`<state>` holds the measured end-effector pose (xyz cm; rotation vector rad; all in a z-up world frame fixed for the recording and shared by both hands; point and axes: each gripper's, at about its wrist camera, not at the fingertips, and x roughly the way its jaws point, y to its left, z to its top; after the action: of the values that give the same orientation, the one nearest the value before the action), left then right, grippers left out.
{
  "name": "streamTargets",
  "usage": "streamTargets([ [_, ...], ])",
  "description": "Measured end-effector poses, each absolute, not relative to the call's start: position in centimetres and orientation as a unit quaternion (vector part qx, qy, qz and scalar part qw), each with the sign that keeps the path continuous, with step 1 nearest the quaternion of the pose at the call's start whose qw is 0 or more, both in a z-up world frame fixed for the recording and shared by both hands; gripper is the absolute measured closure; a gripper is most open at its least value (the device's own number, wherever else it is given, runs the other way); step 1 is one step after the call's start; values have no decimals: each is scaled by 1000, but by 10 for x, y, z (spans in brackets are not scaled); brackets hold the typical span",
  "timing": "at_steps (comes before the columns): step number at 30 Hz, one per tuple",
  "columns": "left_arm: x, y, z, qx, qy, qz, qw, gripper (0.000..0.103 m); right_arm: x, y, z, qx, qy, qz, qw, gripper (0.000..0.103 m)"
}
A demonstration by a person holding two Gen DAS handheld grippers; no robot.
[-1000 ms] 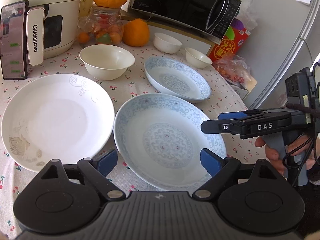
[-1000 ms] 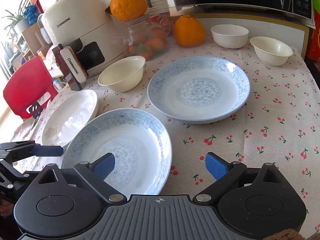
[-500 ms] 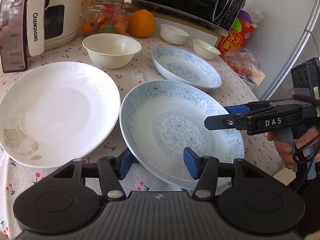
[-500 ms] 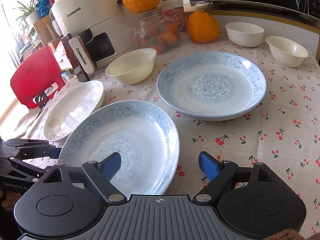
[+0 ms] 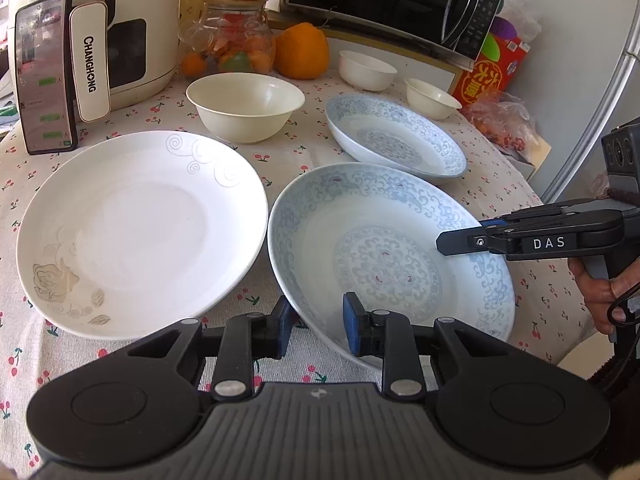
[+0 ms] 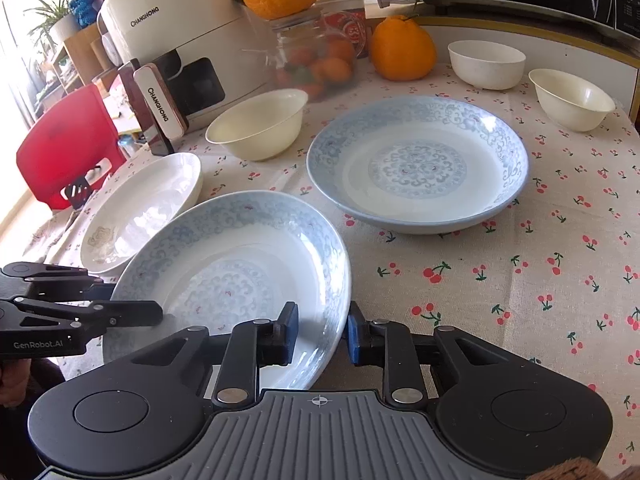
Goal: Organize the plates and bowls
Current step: 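Lift the held plate and lower it onto the other blue plate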
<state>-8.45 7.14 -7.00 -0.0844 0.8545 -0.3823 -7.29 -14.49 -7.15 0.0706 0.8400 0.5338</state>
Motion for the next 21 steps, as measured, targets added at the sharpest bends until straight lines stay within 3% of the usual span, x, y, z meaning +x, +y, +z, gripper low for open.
streamTargets([
  [21, -67, 59, -38, -66, 354, -178, 916, 81, -66, -166, -39, 74, 357, 228, 903, 81],
])
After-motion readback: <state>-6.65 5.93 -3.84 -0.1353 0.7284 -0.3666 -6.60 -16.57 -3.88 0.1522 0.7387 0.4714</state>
